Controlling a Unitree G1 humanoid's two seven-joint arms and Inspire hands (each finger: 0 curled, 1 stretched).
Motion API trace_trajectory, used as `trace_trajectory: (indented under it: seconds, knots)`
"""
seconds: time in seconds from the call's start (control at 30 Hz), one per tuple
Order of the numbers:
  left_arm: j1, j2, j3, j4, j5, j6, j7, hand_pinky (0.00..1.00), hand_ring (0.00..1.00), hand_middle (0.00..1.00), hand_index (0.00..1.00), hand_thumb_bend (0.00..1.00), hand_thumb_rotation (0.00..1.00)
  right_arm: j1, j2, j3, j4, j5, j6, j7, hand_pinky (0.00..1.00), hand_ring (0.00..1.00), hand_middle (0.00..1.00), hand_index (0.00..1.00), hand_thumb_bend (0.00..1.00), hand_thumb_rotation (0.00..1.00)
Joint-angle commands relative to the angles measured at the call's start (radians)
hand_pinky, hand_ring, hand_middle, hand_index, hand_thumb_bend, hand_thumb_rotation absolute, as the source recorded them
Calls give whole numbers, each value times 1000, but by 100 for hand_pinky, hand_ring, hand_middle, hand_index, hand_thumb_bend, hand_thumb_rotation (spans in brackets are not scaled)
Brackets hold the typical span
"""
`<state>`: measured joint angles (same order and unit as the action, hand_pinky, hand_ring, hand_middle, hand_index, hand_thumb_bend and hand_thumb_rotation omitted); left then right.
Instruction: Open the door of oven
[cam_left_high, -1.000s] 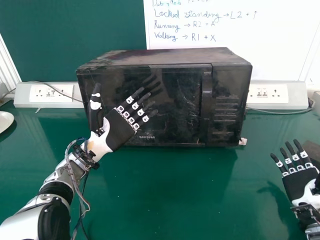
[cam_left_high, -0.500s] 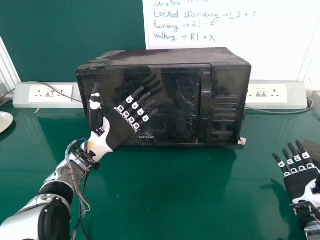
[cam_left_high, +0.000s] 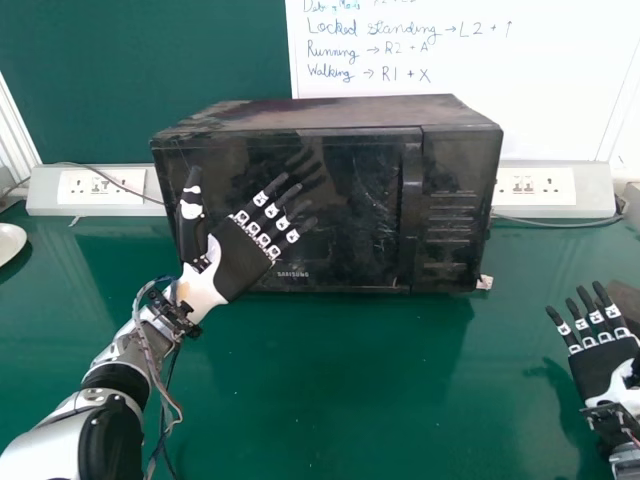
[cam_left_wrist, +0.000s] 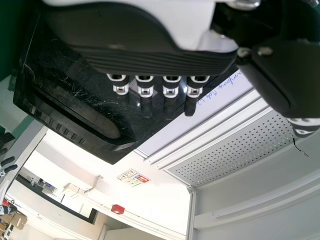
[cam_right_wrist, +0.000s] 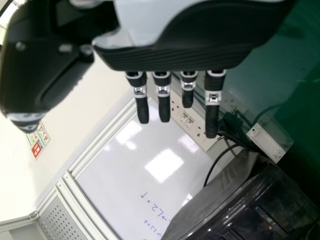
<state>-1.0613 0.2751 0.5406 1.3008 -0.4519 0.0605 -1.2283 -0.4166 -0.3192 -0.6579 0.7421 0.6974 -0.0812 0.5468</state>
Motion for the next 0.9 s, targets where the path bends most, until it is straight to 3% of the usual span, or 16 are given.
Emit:
trace_trajectory:
  seconds: [0.0,0.43,0.87]
  knots:
    - [3,-4,-2,4,3,-7,9,66,85,92,90,100,83,30,33,-1,13,13,20,2,100,100,100,100,100,97]
    - [-2,-5,3,6,-2,3,20,62,82,89,88,100,79,38,43,3,-5,0,13,-14,97,100,100,100,100,98]
    - [-20,-12,-31,13,42,-14,104,66,83,90,89,100,77,38,46,2,-8,7,20,-11,97,100,100,100,100,98]
